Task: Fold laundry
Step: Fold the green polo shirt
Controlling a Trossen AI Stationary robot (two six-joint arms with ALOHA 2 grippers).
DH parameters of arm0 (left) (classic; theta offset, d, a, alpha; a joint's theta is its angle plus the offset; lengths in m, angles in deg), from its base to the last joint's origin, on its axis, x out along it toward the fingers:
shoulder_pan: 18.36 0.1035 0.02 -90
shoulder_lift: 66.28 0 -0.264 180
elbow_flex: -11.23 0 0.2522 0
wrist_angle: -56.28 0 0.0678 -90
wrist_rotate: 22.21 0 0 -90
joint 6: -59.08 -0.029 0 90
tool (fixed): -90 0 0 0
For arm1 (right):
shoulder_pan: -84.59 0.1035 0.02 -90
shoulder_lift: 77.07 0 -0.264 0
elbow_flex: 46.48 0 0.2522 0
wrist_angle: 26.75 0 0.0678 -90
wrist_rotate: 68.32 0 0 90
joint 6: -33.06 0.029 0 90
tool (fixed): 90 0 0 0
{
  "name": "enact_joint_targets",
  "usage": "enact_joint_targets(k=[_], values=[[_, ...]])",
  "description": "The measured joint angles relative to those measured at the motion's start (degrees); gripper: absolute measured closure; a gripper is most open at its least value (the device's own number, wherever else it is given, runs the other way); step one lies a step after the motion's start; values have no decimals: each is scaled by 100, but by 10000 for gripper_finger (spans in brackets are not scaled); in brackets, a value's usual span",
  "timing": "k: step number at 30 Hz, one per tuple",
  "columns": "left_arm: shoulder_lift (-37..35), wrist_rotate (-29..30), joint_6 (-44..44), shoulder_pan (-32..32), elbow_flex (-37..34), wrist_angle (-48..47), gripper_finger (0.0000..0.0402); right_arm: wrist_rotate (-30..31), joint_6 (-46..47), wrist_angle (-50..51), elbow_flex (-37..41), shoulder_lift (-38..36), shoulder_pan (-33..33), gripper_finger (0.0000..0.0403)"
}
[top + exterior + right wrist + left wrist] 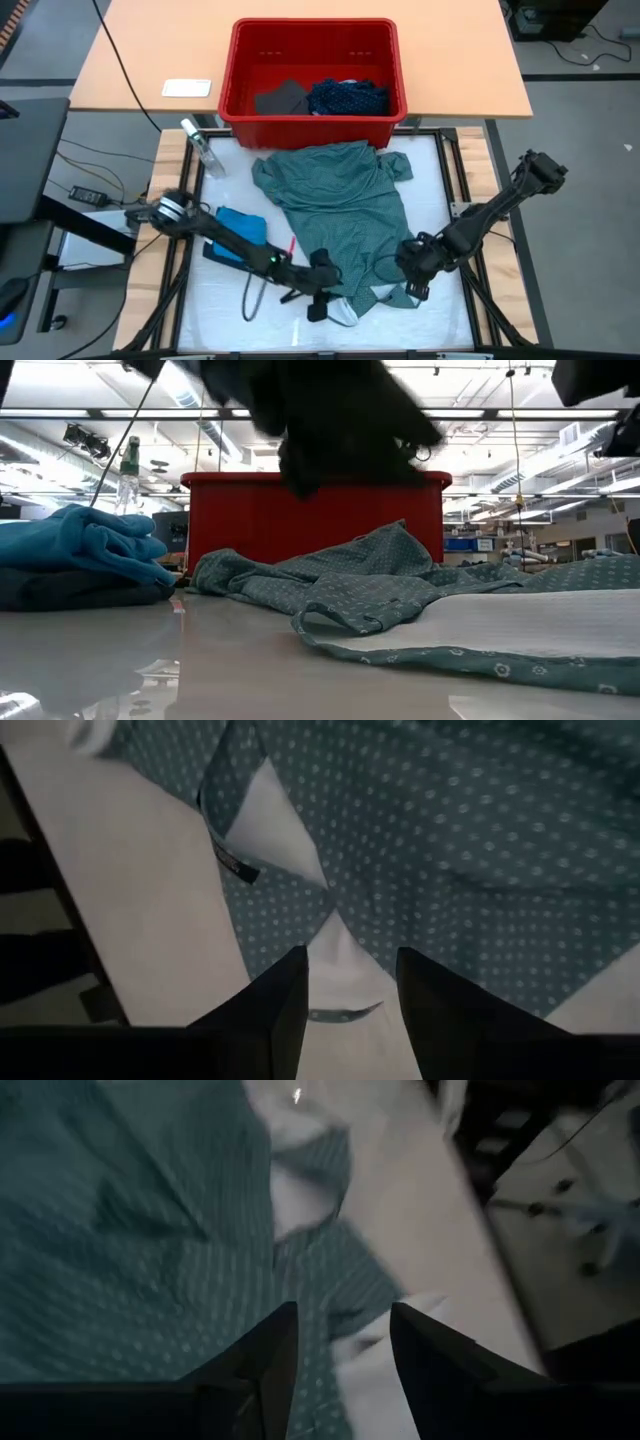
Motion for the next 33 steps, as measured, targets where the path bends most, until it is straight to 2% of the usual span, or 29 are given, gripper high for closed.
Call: enact_joint_targets(k=[6,12,15,20,21,25,31,33], values=[[676,213,177,-82,356,24,239,88,-216,-217,0,316,204,244],[1026,481,254,-26,649,-115,247,730,56,-397,2,365,560,244],[1112,547,527,21,709,-397,280,1112,388,-460,27,462,721,245],[1171,484,958,118,715,-464,381,1375,802,-789,223,654,916,250],[1148,465,1060,119,712,-496,390,1376,859,-817,246,707,943,252],[686,458,1362,58,706,-1153,398,1441,964,-871,269,872,976,263],[-533,1045,1528,-248,708,-3434,400,1763,698,-902,267,869,963,284],[-881,1107,1550,-333,710,-3838,400,1824,552,-909,282,873,961,284]])
